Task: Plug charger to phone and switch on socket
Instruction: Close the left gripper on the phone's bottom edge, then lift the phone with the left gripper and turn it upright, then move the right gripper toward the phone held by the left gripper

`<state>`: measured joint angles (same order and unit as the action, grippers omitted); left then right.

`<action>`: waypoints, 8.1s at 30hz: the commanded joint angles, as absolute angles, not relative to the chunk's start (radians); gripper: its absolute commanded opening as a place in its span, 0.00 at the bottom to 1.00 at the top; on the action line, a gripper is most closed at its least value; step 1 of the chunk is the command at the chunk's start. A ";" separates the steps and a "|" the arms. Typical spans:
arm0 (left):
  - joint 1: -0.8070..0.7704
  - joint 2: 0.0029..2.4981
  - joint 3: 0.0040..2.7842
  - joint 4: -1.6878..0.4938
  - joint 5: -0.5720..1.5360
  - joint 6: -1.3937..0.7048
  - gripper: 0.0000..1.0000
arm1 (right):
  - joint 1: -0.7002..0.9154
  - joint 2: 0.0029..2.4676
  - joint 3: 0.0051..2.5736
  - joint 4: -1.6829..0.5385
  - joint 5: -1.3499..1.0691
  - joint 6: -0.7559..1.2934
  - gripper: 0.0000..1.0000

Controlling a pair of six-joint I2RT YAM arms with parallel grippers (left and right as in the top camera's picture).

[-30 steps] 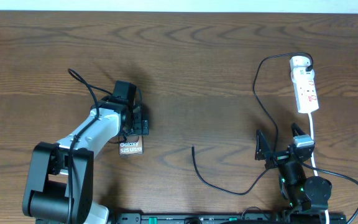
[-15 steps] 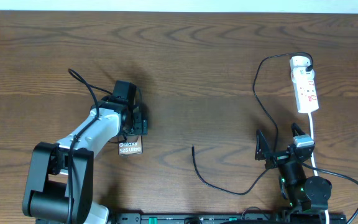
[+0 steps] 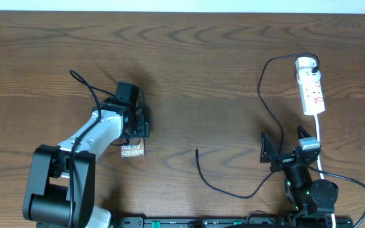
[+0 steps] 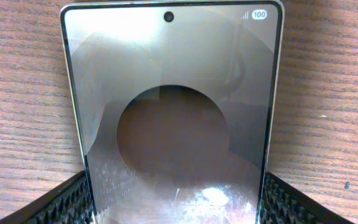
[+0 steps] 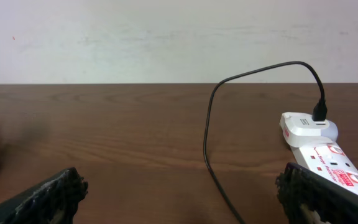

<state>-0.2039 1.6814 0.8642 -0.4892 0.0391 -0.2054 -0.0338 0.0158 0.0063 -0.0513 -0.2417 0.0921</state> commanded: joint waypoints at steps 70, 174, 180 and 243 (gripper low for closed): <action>-0.181 1.285 0.902 -0.472 0.344 -0.400 0.08 | -0.025 0.019 0.006 -0.056 -0.238 0.100 0.99; 0.119 1.132 0.900 -0.939 0.119 -1.092 0.07 | -0.025 0.061 0.108 -0.026 -0.492 0.161 0.99; 0.119 1.132 0.900 -0.939 0.123 -1.092 0.07 | -0.025 0.347 0.403 -0.163 -0.545 0.070 0.99; 0.020 1.151 0.900 -0.814 0.403 -1.576 0.07 | 0.595 1.842 1.182 -0.056 -1.209 0.467 0.85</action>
